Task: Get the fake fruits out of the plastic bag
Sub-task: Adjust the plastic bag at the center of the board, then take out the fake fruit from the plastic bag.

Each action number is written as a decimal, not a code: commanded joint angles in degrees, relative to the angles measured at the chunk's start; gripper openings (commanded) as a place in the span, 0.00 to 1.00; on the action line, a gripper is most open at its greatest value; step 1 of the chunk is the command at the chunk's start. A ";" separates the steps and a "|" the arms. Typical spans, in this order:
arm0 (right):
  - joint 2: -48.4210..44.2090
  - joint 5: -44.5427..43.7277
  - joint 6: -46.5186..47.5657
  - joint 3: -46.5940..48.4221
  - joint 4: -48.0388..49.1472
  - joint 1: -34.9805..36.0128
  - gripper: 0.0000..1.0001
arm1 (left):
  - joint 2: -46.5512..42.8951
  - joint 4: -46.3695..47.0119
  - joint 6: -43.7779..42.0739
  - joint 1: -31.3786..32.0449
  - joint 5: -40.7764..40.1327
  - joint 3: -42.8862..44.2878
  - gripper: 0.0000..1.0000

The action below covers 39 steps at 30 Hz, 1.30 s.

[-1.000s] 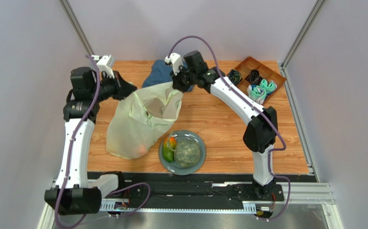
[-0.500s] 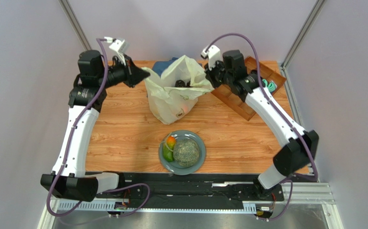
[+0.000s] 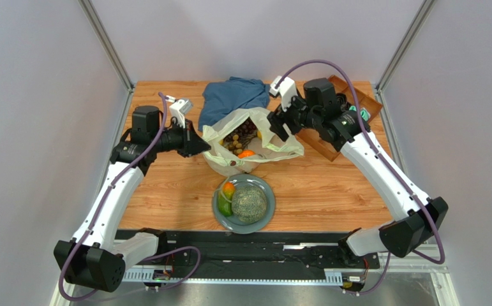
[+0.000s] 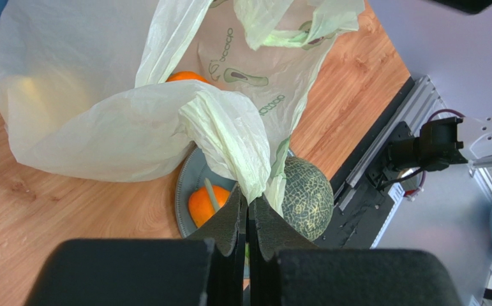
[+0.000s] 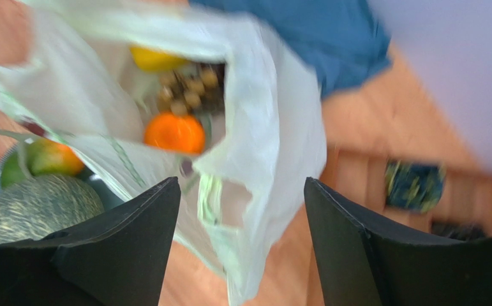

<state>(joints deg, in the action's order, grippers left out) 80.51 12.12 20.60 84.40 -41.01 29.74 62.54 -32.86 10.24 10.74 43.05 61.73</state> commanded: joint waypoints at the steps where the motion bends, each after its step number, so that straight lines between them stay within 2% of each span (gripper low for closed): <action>1: 0.26 6.42 13.39 5.08 -0.38 6.12 0.70 | -1.11 2.89 0.22 0.16 1.34 0.31 0.00; 3: 2.54 7.56 19.64 4.37 -0.12 6.56 0.61 | -1.11 1.93 -0.13 0.16 1.60 0.75 0.00; 4: 3.50 8.26 21.39 4.28 -0.12 6.39 0.52 | -1.02 1.23 -0.92 0.16 1.69 1.63 0.00; 7: 10.00 13.62 27.64 6.91 -4.15 5.42 0.41 | -0.58 -1.23 -1.89 0.16 2.48 2.95 0.00; 10: 16.24 16.53 30.99 11.39 -7.14 4.72 0.36 | -0.06 -2.91 -3.38 0.16 2.74 3.65 0.00; 13: 22.31 18.81 35.99 16.13 -10.74 3.49 0.33 | 0.56 -3.79 -4.78 0.16 2.74 4.18 0.00; 17: 29.95 18.21 37.93 20.88 -12.16 1.38 0.33 | 2.23 -4.14 -5.58 0.16 3.45 4.97 0.00; 20: 35.23 15.57 37.58 25.01 -12.77 -0.20 0.41 | 3.28 -4.58 -6.28 0.16 3.89 5.50 0.00; 21: 36.37 15.57 37.50 26.42 -12.86 -0.73 0.49 | 3.55 -4.84 -6.89 0.16 3.97 5.85 0.00; 24: 39.54 16.00 37.32 29.06 -15.93 -1.87 0.60 | 4.52 -5.63 -7.86 0.33 3.89 6.12 0.00; 28: 41.57 21.88 36.88 33.28 -23.57 -2.05 0.68 | 5.74 -5.72 -8.66 0.95 3.89 6.03 0.00; 31: 41.92 24.53 33.38 32.68 -27.45 -0.83 0.72 | 6.36 -5.64 -8.83 1.74 3.80 5.85 0.00; 33: 42.71 25.92 28.81 32.67 -29.38 -0.38 0.74 | 6.36 -5.55 -8.66 2.18 3.89 5.68 0.00; 34: 42.97 26.28 26.97 32.67 -29.99 0.14 0.92 | 6.36 -5.46 -8.57 2.35 3.97 5.68 0.00; 35: 43.24 25.51 21.12 31.80 -28.52 0.32 1.00 | 6.36 -5.28 -8.40 2.44 3.89 5.50 0.00; 38: 43.42 21.13 9.67 29.78 -22.37 0.59 1.00 | 5.84 -5.19 -7.78 2.44 3.89 5.15 0.00; 39: 43.15 19.01 1.37 29.33 -20.53 0.67 1.00 | 5.49 -5.37 -7.69 2.44 3.63 4.98 0.00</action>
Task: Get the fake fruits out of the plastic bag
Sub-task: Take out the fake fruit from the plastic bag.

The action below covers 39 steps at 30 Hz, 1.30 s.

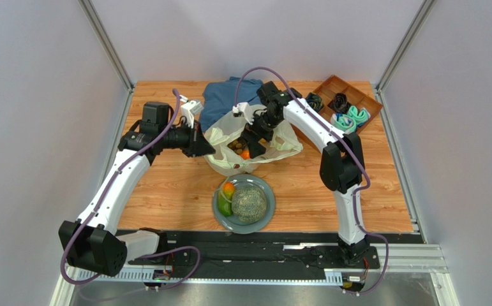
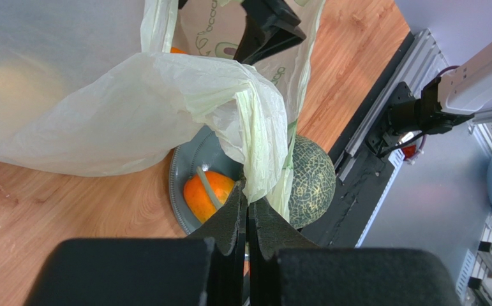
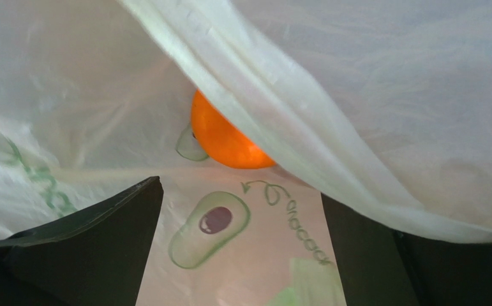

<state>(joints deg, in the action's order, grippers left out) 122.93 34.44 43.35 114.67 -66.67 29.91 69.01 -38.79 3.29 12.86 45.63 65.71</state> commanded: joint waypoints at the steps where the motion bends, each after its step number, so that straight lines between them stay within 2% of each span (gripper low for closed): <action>1: 0.64 -5.76 -24.86 -1.46 8.11 0.50 1.00 | -2.03 0.12 -0.57 0.32 0.96 0.82 0.00; 2: 0.38 -10.48 -28.64 -2.17 9.01 0.67 1.00 | -2.65 -0.41 -0.56 0.32 0.69 0.04 0.00; 4: -0.58 -12.81 -36.56 -3.39 10.94 0.85 1.00 | -5.19 -3.29 -0.56 0.32 0.25 -1.46 0.00; 6: -3.56 -16.75 -38.95 -8.90 13.75 2.86 1.00 | -7.39 -6.46 -1.18 0.32 0.34 -3.92 0.00; 9: -7.00 -19.23 -41.50 -11.57 14.91 5.85 1.00 | -11.09 -14.87 -0.55 0.41 -2.02 -4.02 0.00; 11: -7.88 -21.59 -43.00 -12.36 16.04 7.35 1.00 | -13.11 -16.40 -1.27 0.32 -1.77 -3.40 0.00; 13: -8.59 -22.48 -49.55 -15.26 20.24 8.14 1.00 | -15.04 -18.17 -1.09 0.15 1.55 -4.18 0.00; 16: -7.54 -23.44 -53.54 -16.59 22.38 9.02 1.00 | -17.24 -16.68 1.89 -0.55 3.24 -9.62 0.00; 21: -5.43 -27.48 -56.45 -17.73 24.57 13.23 1.00 | -19.26 -15.35 3.92 -2.40 3.94 -11.84 0.00; 26: -2.00 -36.35 -58.03 -15.36 25.37 15.61 1.00 | -21.37 -17.37 1.46 -2.58 4.03 -13.50 0.00; 36: 2.48 -39.01 -56.63 -12.90 26.68 15.79 1.00 | -22.87 -18.17 1.02 -2.58 5.61 -14.47 0.00; 39: 1.96 -35.94 -54.52 -12.98 27.12 15.88 0.92 | -22.96 -17.64 1.37 -2.58 5.61 -14.74 0.00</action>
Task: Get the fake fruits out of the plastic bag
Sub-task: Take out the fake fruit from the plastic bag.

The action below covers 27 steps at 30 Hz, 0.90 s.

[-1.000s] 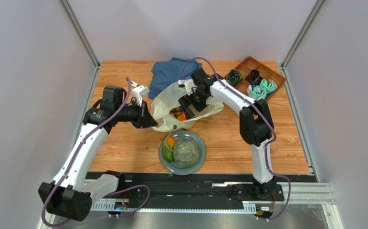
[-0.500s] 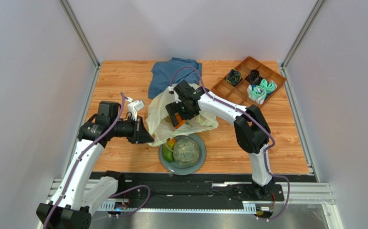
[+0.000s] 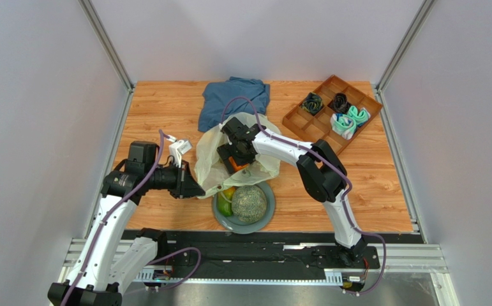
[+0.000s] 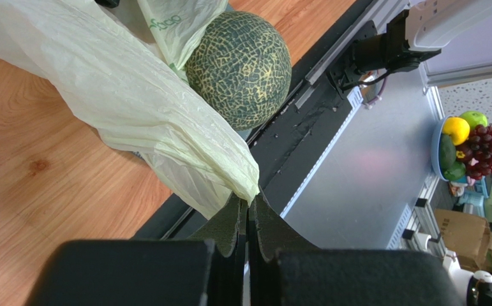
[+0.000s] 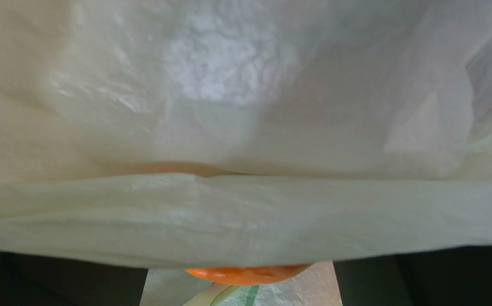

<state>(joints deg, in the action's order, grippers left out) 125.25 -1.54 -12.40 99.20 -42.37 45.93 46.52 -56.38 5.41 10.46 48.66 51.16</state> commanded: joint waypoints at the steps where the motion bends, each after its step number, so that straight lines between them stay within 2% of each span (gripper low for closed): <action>1: -0.79 0.74 2.02 2.49 2.99 -0.23 0.84 | -0.47 0.04 -0.58 -0.18 2.66 -0.27 0.00; 3: -1.23 3.82 3.43 2.58 3.17 -0.14 0.75 | -0.29 0.57 -0.31 -0.18 2.66 -0.53 0.00; 4: -1.41 5.13 4.66 2.67 3.26 -0.23 0.65 | -0.12 0.74 -0.22 -0.18 2.58 -0.62 0.00; 6: -2.03 6.28 6.33 2.84 3.61 -0.14 0.57 | -0.12 1.27 0.13 -0.18 2.66 -0.79 0.00; 7: -2.20 7.42 7.38 3.02 3.70 -0.14 0.47 | -0.29 1.45 0.13 -0.18 2.66 -0.88 0.00; 13: -5.98 10.58 11.87 2.40 3.26 -0.23 0.27 | -0.99 2.76 1.62 -0.53 2.58 -1.41 0.00; 16: -9.84 13.74 14.59 3.02 0.98 0.30 0.27 | -1.43 5.04 4.16 -1.40 2.75 -2.11 0.00; 21: -15.47 18.31 19.51 0.31 -4.20 1.88 0.30 | -0.03 14.62 10.31 -2.81 2.05 -1.77 0.00; 22: -17.22 20.68 22.05 -0.31 -5.43 2.05 0.30 | 0.32 15.94 10.50 -2.90 1.35 -1.41 0.00; 27: -23.46 21.32 29.45 -6.99 -8.51 3.64 0.32 | 3.66 21.83 12.51 -4.13 -6.38 0.96 0.00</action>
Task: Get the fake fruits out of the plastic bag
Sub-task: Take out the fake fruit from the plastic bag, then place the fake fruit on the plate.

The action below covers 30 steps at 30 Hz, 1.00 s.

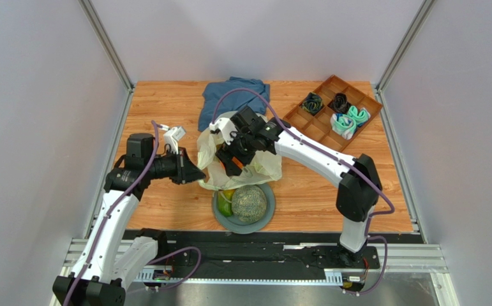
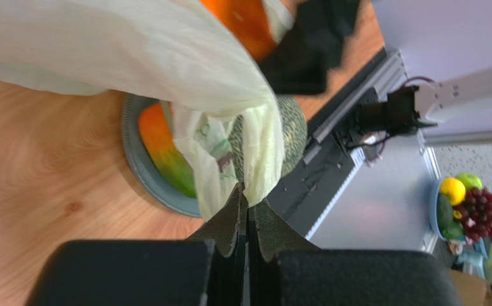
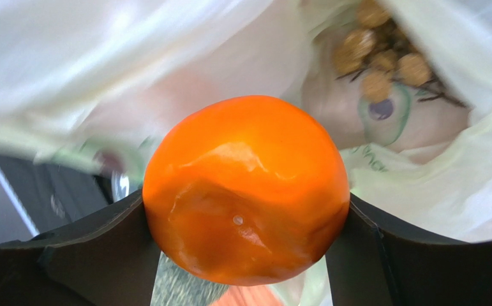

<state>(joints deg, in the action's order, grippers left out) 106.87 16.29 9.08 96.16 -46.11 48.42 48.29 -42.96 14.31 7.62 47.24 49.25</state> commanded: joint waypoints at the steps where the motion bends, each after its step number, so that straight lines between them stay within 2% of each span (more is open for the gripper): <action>1: -6.22 3.48 9.01 -5.88 -4.96 1.15 0.32 | 2.33 9.46 4.32 -1.46 -5.93 3.04 0.00; 5: -14.22 1.64 16.29 -12.54 -5.92 0.88 0.32 | 7.84 18.67 7.49 -1.73 -7.25 7.07 0.00; 7: -19.31 0.24 18.33 -17.72 -7.33 0.36 0.32 | 13.98 21.32 8.02 -1.73 -6.82 13.65 0.00; 11: -26.79 -0.73 20.80 -25.29 -8.82 -2.36 0.32 | 24.20 20.90 5.65 -1.73 -7.16 30.93 0.00; 15: -29.79 -1.88 21.24 -29.27 -8.39 -4.48 0.32 | 30.36 19.23 2.22 -1.73 -8.04 40.56 0.00; 19: -26.82 -3.28 23.60 -30.68 -5.67 -6.93 0.33 | 30.73 18.53 1.43 -1.73 -7.26 41.54 0.00; 23: -19.25 -4.08 28.96 -31.04 -0.13 -10.19 0.35 | 27.91 18.44 1.60 -1.73 -5.41 36.71 0.00; 30: -12.39 2.76 37.93 -28.32 2.43 -10.72 0.36 | 24.48 16.07 -1.21 -1.73 -6.46 33.36 0.00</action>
<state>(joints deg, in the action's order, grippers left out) 93.47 14.06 40.07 65.19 -47.16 37.43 76.23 -26.50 15.92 6.17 40.38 83.24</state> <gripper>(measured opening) 0.797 0.008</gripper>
